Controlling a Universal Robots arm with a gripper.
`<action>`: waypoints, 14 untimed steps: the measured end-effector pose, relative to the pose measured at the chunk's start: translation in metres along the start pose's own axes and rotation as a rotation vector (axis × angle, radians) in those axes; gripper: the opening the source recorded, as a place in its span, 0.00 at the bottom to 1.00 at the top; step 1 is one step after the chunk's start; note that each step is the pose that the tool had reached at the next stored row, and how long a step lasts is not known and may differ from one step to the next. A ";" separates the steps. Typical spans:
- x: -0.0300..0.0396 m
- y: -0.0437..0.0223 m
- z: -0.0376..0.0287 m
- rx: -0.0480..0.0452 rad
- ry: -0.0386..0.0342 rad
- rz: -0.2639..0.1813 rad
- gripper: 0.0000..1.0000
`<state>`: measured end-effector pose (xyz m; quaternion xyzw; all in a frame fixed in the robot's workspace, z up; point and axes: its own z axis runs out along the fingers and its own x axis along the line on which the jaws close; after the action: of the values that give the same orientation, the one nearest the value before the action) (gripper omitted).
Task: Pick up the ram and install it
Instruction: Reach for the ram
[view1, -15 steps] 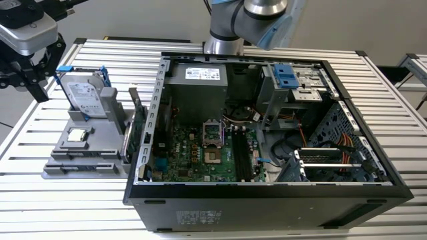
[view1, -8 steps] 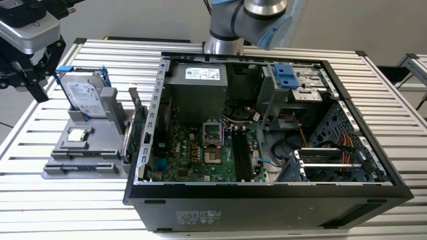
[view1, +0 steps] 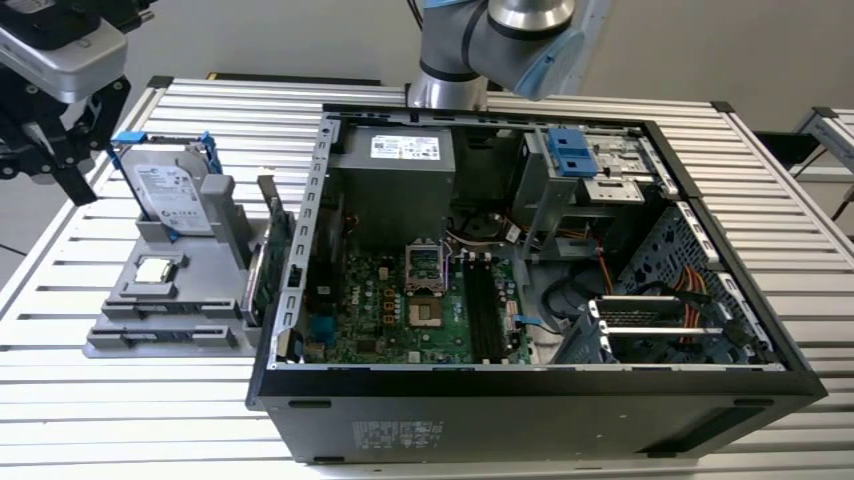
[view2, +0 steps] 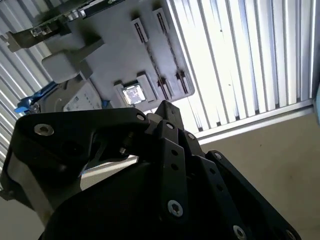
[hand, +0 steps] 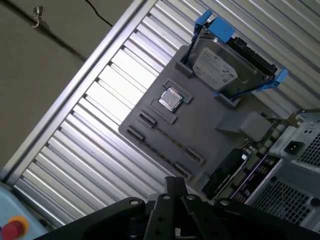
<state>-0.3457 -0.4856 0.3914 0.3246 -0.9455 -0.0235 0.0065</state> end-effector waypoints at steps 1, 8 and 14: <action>0.0000 0.0000 0.0000 0.0000 0.0004 -0.007 0.00; 0.0000 0.0000 0.0000 -0.0002 0.0027 -0.055 0.00; 0.0000 0.0000 -0.0001 -0.0003 0.0044 -0.089 0.00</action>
<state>-0.3457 -0.4856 0.3915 0.3663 -0.9302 -0.0232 0.0076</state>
